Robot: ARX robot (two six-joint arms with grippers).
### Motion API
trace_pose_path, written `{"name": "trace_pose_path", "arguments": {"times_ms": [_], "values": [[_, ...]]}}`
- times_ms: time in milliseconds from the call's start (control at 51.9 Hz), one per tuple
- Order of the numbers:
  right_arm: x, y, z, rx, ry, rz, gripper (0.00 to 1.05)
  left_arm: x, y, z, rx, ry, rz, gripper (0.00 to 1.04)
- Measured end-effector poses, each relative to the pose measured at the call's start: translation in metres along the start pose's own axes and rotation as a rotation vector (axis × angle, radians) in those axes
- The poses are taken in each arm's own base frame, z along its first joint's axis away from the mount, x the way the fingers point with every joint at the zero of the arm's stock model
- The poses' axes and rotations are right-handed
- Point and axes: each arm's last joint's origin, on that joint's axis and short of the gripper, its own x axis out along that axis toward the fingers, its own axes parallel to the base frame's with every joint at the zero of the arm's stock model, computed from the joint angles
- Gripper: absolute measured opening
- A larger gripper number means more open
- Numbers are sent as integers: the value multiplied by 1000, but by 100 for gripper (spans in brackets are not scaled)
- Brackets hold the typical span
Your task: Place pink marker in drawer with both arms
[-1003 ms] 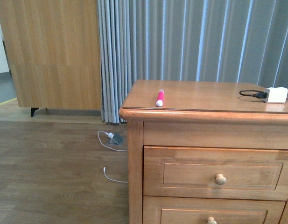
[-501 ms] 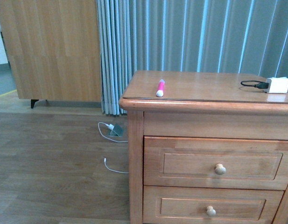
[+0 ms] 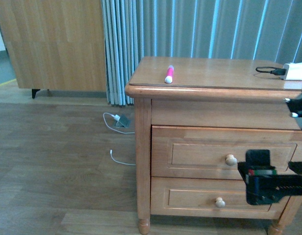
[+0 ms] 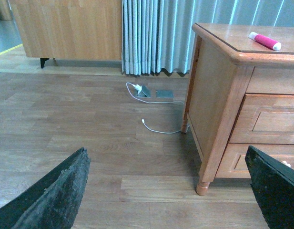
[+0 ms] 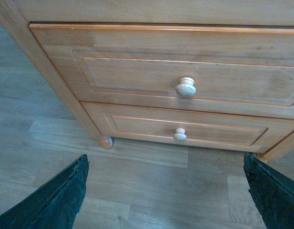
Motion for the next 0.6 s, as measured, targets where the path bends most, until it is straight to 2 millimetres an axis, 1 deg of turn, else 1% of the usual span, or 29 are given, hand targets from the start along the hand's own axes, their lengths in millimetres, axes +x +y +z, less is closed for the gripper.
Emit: {"name": "trace_pose_path", "arguments": {"times_ms": [289,482,598], "values": [[61,8,5,-6,15,-53,96,0,0,0,0,0,0,99],[96,4,7,11,19,-97,96,0,0,0,0,0,0,99],[112,1,8,24,22,-114,96,0,0,0,0,0,0,99]]}}
